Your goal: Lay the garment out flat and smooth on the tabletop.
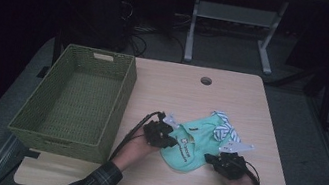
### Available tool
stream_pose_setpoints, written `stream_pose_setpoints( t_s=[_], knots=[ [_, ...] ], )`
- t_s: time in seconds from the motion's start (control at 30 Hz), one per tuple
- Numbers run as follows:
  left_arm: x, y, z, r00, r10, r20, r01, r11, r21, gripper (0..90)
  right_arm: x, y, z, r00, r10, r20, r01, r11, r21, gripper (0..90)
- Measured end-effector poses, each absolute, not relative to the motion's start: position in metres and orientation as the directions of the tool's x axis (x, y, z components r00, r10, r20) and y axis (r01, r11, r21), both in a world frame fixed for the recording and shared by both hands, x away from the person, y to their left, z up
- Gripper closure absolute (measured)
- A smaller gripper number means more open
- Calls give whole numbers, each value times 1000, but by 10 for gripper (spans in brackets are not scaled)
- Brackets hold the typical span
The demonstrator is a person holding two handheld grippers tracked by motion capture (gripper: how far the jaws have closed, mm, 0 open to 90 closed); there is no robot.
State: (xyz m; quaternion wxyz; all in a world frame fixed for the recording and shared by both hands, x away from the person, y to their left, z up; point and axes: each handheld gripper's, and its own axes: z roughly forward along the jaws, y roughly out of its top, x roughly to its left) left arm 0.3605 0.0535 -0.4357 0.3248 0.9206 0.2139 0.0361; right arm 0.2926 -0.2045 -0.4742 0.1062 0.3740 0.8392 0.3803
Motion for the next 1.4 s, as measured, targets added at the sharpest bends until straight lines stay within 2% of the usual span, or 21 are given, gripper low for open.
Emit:
stream_pose_setpoints(
  t_s=[0.2,0.47,0.67,0.83,1.07,1.4],
  knots=[
    [390,38,-430,911,411,-37,344,-706,619,879,293,-204,-473,-679,722,131,577,415,703,899],
    [421,14,-429,918,394,-44,329,-696,638,896,294,-204,-473,-676,724,135,582,412,701,899],
    [436,4,-445,904,421,-72,366,-677,638,896,293,-203,-473,-673,727,138,583,406,703,898],
    [442,3,-458,902,428,-64,378,-707,598,896,294,-203,-473,-677,726,123,574,416,705,898],
    [442,10,-458,888,454,-80,408,-693,595,897,293,-201,-472,-673,731,111,576,424,699,898],
    [424,25,-455,876,476,-81,433,-701,566,897,293,-202,-470,-686,722,92,569,452,687,897]
  ],
)
